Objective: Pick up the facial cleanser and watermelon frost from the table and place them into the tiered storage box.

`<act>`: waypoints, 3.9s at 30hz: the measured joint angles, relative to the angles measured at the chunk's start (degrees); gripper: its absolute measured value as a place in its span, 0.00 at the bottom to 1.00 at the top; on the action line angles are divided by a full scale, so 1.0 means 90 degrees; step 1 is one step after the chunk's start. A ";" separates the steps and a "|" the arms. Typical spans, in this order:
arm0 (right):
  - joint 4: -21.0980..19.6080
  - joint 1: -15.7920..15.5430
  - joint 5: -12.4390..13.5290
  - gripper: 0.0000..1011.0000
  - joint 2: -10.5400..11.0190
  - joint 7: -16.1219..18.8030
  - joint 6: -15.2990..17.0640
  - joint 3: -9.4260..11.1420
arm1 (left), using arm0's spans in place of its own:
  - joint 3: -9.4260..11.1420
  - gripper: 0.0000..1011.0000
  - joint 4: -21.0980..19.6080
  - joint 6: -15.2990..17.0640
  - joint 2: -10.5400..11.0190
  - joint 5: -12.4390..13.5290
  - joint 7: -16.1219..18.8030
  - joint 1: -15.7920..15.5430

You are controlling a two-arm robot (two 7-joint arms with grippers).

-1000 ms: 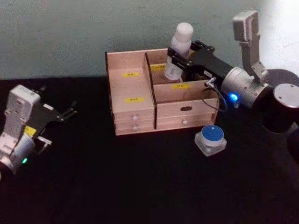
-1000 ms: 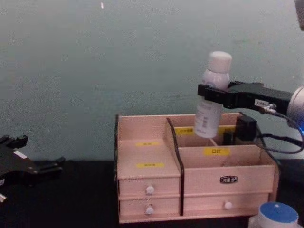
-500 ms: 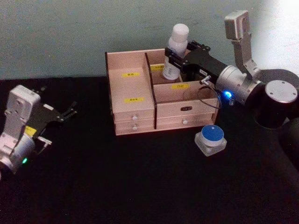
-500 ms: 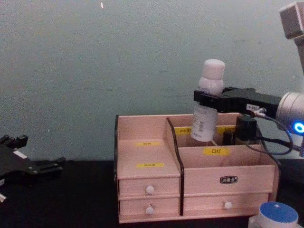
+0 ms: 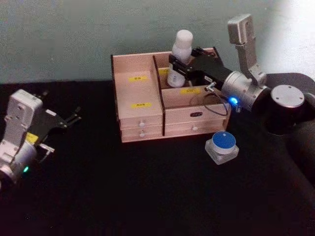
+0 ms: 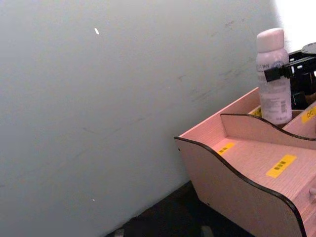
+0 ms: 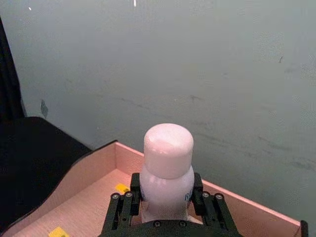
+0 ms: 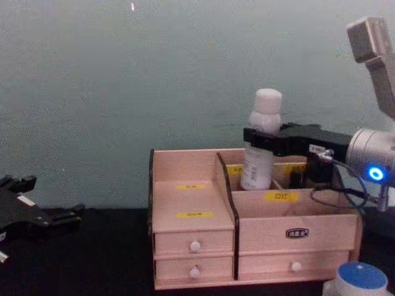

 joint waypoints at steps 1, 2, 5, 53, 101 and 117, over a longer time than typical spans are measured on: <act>0.0033 0.0011 -0.0008 0.59 -0.0011 0.0008 -0.0003 -0.0001 | 0.0000 0.99 0.0000 0.0000 0.0000 0.0000 0.0000 0.0000; 0.0097 0.0031 -0.0026 0.59 -0.0030 0.0029 -0.0008 -0.0005 | 0.0000 0.99 0.0000 0.0000 0.0000 0.0000 0.0000 0.0000; 0.0188 0.0055 -0.0055 0.59 -0.0052 0.0049 -0.0009 -0.0013 | 0.0000 0.99 0.0000 0.0000 0.0000 0.0000 0.0000 0.0000; 0.0702 0.0195 -0.0239 0.75 -0.0188 0.0106 0.0055 0.0002 | 0.0000 0.99 0.0000 0.0000 0.0000 0.0000 0.0000 0.0000; -0.3916 -0.2805 0.0905 0.99 0.2403 0.0545 0.1231 0.0745 | 0.0000 0.99 0.0001 0.0000 0.0000 0.0000 0.0000 0.0000; -0.4547 -0.3609 0.1185 0.99 0.3196 0.0257 0.2120 0.0558 | 0.0000 0.99 0.0000 0.0000 0.0000 0.0000 0.0000 0.0000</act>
